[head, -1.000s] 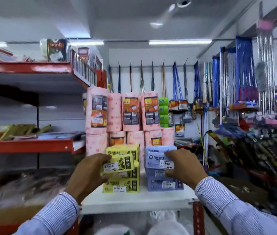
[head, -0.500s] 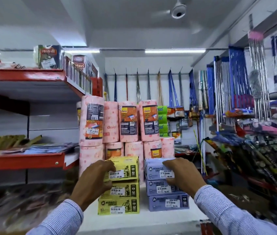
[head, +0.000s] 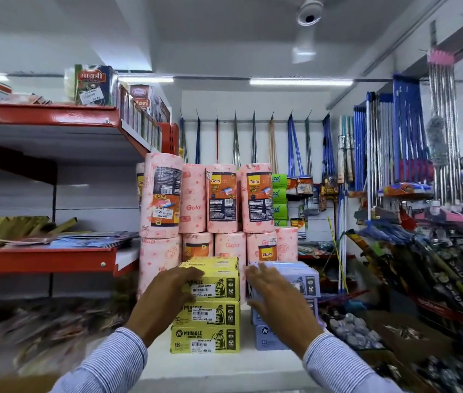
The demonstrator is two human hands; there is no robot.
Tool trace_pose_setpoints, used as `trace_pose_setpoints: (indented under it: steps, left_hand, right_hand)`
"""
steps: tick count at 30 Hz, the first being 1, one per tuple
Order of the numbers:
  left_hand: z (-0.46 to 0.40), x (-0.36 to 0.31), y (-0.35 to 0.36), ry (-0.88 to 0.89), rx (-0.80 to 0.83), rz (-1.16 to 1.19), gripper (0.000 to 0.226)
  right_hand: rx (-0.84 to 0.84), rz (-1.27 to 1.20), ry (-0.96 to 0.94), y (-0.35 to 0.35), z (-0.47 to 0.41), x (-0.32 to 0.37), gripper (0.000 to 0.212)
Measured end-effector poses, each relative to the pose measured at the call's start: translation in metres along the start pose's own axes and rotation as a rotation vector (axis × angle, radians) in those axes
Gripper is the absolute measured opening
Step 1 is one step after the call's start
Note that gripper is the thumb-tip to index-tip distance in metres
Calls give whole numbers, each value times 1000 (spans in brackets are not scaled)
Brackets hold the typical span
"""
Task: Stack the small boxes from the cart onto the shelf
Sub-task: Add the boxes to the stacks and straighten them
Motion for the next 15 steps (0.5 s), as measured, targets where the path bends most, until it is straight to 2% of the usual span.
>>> trace_pose_setpoints:
  steps: [4,15]
  left_hand:
    - [5,4,1,4,-10,-6,61]
    - [6,18,2,-13,-31,-8,55]
  right_hand:
    - [-3,40,-87,29,-16,28,76]
    - [61,-90,-50,43,-29,31,71]
Point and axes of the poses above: each hand's wrist, its own z-axis away from the middle knuckle, its own y-axis out of the palm, x = y × z, the point moved 2 cm from there along -z, towards the middle knuckle, and after that the axes turned 3 degrees about -y, right-handed, at the moved point
